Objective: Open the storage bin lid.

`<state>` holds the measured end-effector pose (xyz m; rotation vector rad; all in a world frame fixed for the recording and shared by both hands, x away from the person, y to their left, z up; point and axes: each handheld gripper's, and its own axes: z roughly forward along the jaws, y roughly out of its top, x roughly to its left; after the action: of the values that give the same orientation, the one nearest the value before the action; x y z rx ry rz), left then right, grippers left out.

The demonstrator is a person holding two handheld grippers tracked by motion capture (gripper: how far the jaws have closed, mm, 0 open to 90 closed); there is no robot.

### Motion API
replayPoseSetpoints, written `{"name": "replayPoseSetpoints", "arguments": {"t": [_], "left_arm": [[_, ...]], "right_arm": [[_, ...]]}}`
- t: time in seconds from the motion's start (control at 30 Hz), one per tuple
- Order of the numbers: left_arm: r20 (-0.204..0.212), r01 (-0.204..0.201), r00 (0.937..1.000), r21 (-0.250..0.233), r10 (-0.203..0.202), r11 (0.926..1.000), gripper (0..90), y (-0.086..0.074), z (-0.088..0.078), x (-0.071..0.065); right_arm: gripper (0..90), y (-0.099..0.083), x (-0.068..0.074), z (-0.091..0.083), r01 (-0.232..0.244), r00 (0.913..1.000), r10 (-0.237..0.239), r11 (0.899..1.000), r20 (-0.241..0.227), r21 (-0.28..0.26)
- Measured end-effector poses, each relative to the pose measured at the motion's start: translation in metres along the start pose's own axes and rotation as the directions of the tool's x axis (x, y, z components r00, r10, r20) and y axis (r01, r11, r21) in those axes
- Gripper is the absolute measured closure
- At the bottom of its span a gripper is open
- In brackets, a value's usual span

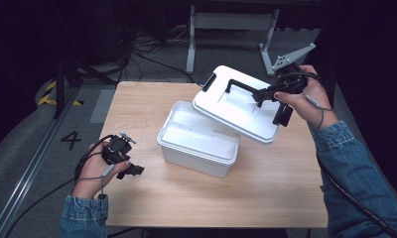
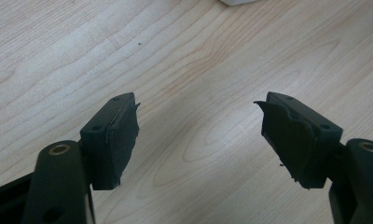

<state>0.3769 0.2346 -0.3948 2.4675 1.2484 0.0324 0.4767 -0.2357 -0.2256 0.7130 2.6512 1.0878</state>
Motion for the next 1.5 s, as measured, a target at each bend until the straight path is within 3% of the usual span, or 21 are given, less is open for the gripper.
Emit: {"name": "replayPoseSetpoints", "arguments": {"t": [0.2,0.47,0.73,1.13,1.3,1.5], "left_arm": [[-0.010,-0.007,0.9999,0.005,0.008,1.0000,27.8,0.000,0.001,0.000],[0.009,0.006,0.9999,0.008,-0.006,1.0000,27.7,0.000,0.003,0.000],[0.007,0.001,1.0000,0.009,-0.001,1.0000,27.7,0.000,0.003,0.001],[0.012,0.004,0.9999,0.014,-0.004,0.9999,27.6,0.000,0.004,0.000],[0.013,0.003,0.9999,0.016,-0.003,0.9999,27.6,0.000,0.004,0.001],[0.010,0.004,0.9999,0.023,-0.004,0.9997,27.6,0.000,0.005,0.000]], "right_arm": [[85.0,-0.012,-0.016,-0.010,-0.048,0.9986,0.048,0.999,0.020,-0.017],[85.0,-0.026,-0.036,-0.020,-0.100,0.9931,0.101,0.995,0.060,-0.027],[85.0,-0.038,-0.052,-0.026,-0.149,0.9821,0.152,0.988,0.111,-0.032],[85.0,-0.057,-0.071,-0.022,-0.216,0.9650,0.217,0.976,0.147,-0.023],[85.0,-0.068,-0.080,-0.014,-0.252,0.9538,0.252,0.968,0.164,-0.019],[85.0,-0.077,-0.085,-0.004,-0.264,0.9492,0.260,0.964,0.177,-0.001]]}}
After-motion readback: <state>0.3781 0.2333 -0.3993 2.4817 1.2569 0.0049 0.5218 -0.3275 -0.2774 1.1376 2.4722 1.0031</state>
